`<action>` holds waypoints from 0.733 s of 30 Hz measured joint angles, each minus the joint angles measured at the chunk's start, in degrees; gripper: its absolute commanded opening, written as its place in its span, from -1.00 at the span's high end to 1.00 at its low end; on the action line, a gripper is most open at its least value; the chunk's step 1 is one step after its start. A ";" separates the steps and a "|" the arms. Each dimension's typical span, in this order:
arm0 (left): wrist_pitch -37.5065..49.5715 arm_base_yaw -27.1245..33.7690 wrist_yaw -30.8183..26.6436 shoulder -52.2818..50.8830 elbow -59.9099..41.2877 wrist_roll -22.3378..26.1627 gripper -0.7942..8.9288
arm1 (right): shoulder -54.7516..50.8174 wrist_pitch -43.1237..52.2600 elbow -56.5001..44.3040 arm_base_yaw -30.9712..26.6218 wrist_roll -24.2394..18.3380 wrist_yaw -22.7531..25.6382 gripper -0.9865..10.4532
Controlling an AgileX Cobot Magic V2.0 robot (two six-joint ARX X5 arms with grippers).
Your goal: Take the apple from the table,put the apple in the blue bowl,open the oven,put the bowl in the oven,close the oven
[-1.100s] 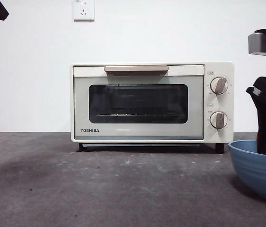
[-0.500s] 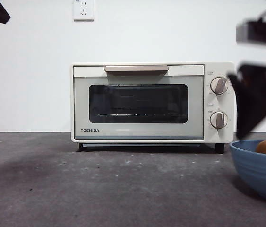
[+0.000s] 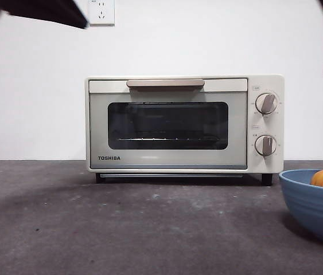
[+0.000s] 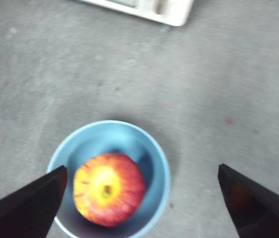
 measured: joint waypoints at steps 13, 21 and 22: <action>3.37 -0.15 0.00 23.85 19.89 2.80 0.82 | -7.39 -4.92 -0.17 -3.72 1.22 -3.15 -0.01; 5.64 -0.98 0.00 30.51 22.73 4.61 0.82 | -7.26 -5.51 -3.56 -5.03 1.55 -3.21 -0.01; 5.95 -1.07 0.00 30.95 22.73 4.76 0.82 | -7.23 -5.44 -3.56 -5.20 1.55 -3.23 -0.01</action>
